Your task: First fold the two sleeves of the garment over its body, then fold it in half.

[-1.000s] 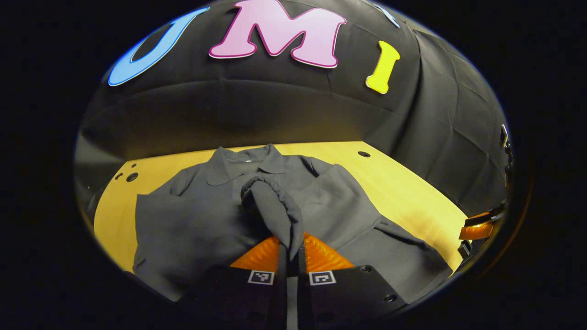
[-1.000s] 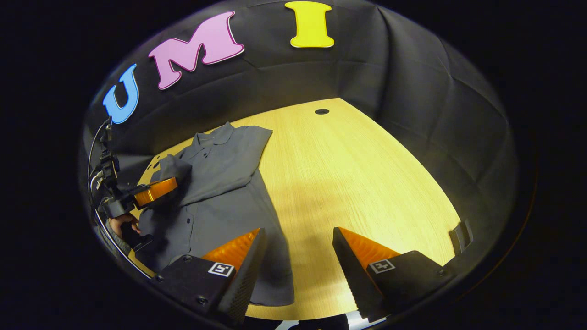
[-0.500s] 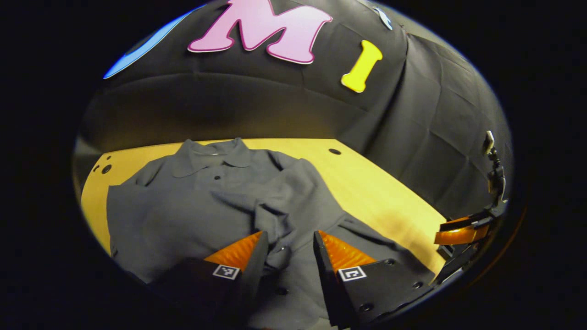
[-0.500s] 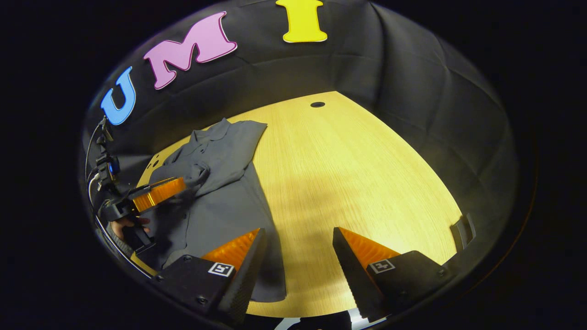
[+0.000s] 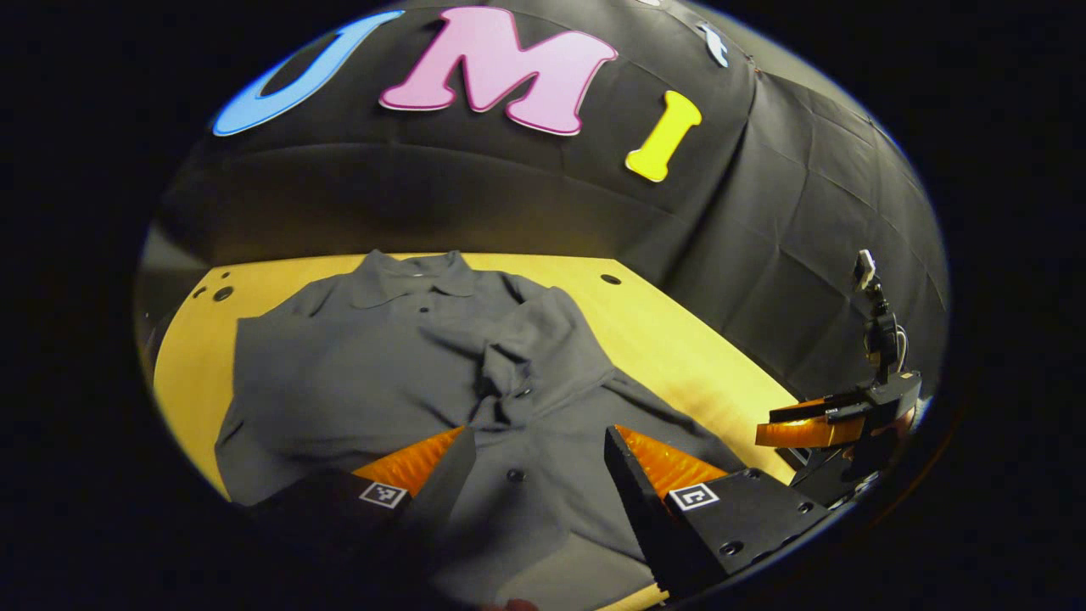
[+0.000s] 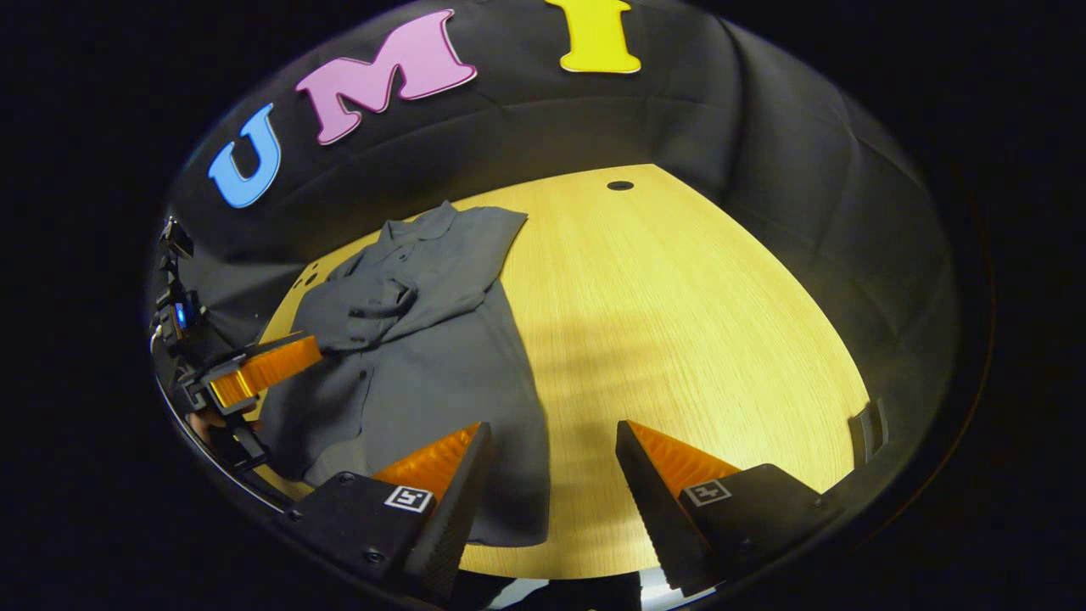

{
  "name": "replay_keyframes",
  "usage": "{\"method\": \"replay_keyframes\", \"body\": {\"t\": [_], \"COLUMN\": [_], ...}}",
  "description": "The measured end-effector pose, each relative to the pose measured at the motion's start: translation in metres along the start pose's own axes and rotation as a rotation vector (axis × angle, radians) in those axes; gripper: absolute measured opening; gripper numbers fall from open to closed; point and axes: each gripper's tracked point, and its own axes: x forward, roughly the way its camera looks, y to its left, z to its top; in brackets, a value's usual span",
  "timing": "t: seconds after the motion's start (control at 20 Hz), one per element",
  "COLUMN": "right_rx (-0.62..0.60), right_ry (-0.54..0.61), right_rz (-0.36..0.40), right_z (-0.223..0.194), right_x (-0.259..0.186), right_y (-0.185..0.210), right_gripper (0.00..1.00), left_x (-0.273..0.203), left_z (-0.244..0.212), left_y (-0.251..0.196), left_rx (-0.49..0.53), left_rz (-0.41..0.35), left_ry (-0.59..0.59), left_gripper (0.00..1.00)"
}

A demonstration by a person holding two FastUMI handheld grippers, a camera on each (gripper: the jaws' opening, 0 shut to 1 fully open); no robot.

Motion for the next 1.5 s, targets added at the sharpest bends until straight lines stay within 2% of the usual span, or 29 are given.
{"method": "replay_keyframes", "body": {"t": [0.35, 0.8, 1.1, 1.3, 1.5], "right_rx": [-0.023, -0.070, -0.049, -0.062, -0.123], "right_ry": [0.050, 0.104, 0.126, 0.139, 0.171], "right_rz": [0.035, 0.037, 0.006, 0.000, -0.026], "right_z": [-0.020, -0.039, -0.049, -0.053, -0.063], "right_x": [0.003, 0.013, 0.019, 0.023, 0.028], "right_y": [0.017, 0.031, 0.029, 0.034, 0.037], "right_gripper": [0.91, 0.91, 0.91, 0.91, 0.92], "left_x": [-0.088, -0.154, -0.168, -0.160, -0.156], "left_z": [-0.043, -0.098, -0.128, -0.145, -0.155], "left_y": [0.069, 0.163, 0.210, 0.210, 0.216], "left_rx": [-0.086, -0.166, -0.196, -0.228, -0.176], "left_rz": [0.183, 0.432, 0.511, 0.481, 0.504], "left_ry": [0.034, 0.093, 0.157, 0.197, 0.243], "left_gripper": [0.96, 0.96, 0.96, 0.96, 0.96]}}
